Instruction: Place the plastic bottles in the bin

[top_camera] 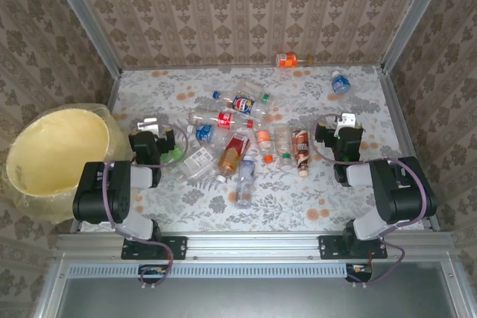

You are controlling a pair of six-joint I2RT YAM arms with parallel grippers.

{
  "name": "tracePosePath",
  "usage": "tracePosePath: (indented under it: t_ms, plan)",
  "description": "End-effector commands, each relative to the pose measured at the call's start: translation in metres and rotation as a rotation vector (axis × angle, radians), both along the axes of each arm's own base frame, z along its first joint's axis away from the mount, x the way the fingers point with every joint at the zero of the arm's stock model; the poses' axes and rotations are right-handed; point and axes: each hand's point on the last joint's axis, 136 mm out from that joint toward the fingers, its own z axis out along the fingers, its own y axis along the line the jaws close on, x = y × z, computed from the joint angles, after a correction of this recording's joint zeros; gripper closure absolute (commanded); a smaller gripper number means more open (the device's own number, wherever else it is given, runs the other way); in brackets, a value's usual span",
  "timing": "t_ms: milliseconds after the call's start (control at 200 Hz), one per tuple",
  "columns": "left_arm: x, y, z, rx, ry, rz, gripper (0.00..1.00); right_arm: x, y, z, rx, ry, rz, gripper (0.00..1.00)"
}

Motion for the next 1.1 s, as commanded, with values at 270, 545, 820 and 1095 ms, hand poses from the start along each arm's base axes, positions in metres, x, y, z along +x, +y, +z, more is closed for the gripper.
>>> tracePosePath:
  t_ms: [270,545,820,1095]
  plan:
    - [0.0071,0.0007,0.012,0.015,-0.035,0.002,0.0,-0.0007,-0.0032,0.007,0.008,-0.034,-0.027,0.0]
    - [0.0073,0.0007,0.0123,0.015,-0.036,0.002,0.0,-0.0008,-0.0034,0.0065,0.008,-0.033,-0.027,0.0]
    - [0.0071,0.0007,0.0123,0.014,-0.036,0.0,0.0,-0.0008,-0.0033,0.0067,0.008,-0.033,-0.027,0.0]
    - [0.0082,-0.0032,0.0192,0.027,-0.029,-0.019,0.0,-0.0013,-0.0027,0.0121,0.008,-0.046,-0.023,0.0]
